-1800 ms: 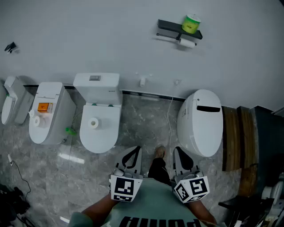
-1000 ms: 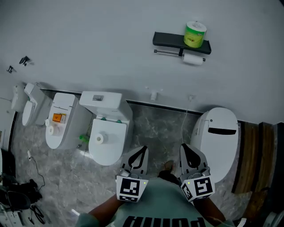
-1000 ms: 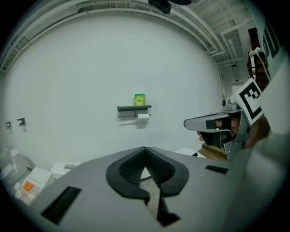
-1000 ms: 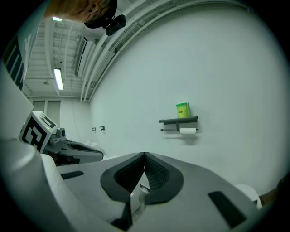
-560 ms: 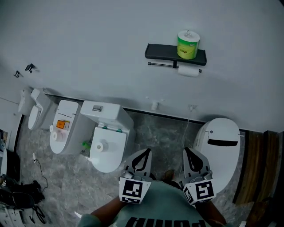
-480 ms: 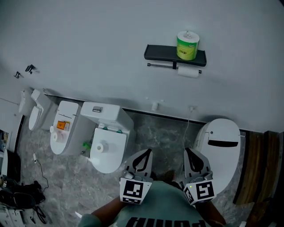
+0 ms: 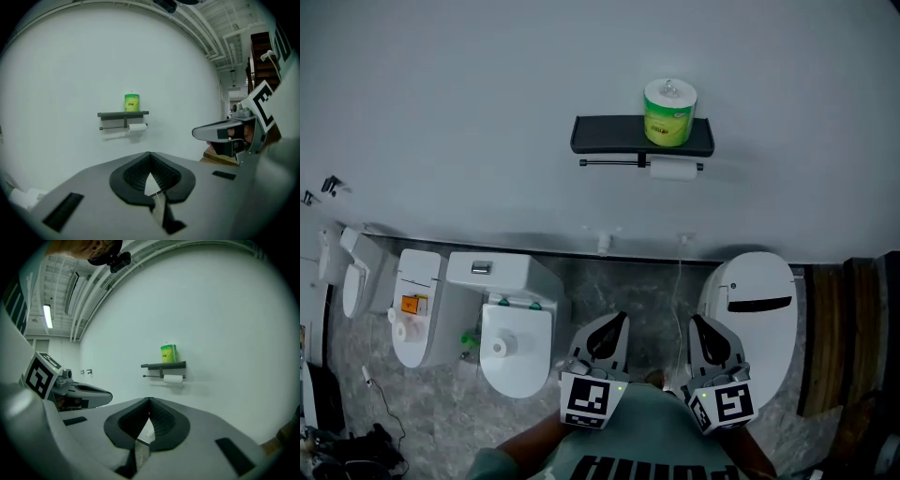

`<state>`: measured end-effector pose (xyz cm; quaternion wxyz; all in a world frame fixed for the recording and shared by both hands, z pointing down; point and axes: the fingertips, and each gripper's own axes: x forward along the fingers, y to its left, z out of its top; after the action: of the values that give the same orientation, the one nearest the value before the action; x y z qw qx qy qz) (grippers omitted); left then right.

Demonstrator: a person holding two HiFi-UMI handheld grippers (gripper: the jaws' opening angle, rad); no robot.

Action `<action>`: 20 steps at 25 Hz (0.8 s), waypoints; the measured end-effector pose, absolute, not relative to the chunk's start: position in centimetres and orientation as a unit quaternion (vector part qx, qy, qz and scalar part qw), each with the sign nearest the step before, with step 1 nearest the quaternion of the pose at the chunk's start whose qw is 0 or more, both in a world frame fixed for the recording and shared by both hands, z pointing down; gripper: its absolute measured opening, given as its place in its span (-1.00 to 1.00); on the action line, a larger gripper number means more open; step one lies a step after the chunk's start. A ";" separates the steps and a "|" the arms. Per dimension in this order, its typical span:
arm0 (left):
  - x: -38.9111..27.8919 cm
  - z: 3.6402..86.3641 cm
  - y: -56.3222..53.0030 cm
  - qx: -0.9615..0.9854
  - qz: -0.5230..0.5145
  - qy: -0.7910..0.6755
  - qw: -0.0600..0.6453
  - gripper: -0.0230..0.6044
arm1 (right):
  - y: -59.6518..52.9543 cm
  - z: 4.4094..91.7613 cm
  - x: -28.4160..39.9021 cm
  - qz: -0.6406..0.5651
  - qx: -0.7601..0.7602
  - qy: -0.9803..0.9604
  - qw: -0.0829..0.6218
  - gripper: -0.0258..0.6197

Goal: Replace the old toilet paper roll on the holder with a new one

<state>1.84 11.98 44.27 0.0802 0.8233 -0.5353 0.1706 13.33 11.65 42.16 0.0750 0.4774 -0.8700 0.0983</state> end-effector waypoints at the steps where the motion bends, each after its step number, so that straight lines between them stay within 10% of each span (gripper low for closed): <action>1: 1.7 44.1 11.0 0.828 0.168 -0.529 0.079 -0.91 | 11.0 42.1 13.0 0.100 0.485 -0.866 0.074 -0.90; 20: -5.8 43.6 -1.1 0.874 0.125 -0.462 0.084 -0.91 | 0.3 41.0 6.9 0.127 0.577 -0.803 0.082 -0.90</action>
<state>-5.82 -1.10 43.63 0.0841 0.8740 -0.4619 0.1251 6.91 0.34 40.97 0.0825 0.5767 -0.8028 0.1270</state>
